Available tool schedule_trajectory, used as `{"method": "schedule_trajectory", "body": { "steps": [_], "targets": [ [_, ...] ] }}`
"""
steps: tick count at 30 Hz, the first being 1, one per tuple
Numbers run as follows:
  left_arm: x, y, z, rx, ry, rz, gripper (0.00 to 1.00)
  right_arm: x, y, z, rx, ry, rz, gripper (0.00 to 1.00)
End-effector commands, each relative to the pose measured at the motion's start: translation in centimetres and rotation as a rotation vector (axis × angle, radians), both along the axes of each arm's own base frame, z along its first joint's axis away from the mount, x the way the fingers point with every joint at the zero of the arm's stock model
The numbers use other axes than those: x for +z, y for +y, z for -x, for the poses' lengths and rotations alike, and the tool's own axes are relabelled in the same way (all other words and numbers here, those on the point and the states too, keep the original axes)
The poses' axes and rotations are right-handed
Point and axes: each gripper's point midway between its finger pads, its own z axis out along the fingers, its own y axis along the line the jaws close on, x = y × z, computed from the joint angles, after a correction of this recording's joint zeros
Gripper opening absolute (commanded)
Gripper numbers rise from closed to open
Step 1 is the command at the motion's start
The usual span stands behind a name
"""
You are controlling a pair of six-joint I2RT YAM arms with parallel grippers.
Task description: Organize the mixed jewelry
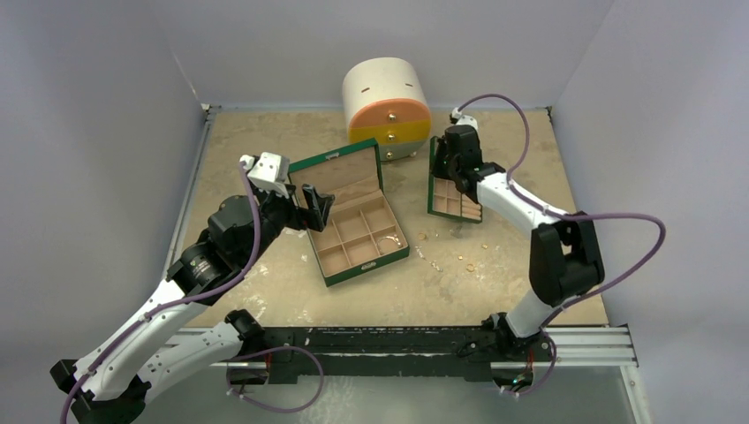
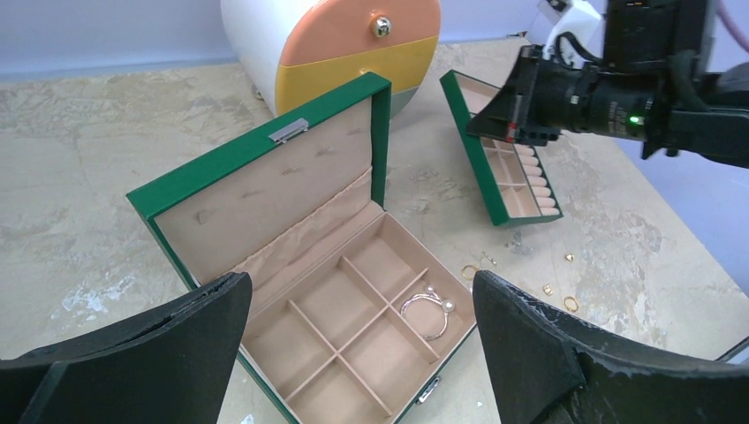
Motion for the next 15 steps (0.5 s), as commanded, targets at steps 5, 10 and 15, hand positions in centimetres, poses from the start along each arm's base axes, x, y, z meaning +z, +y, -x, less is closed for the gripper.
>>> {"method": "schedule_trajectory", "body": {
  "steps": [5,10,15],
  "targets": [
    [0.9,0.7,-0.2,0.038,-0.034,0.015,0.96,7.7,1.4,3.9,0.229,-0.218,0.016,0.0],
    [1.0,1.2,-0.3,0.064,-0.039,0.019,0.96,9.5,3.7,8.0,0.43,-0.282,-0.008,0.0],
    [1.4,2.2,-0.4,0.111,-0.05,0.029,0.95,11.8,7.3,12.5,0.648,-0.39,0.03,0.0]
  ]
}}
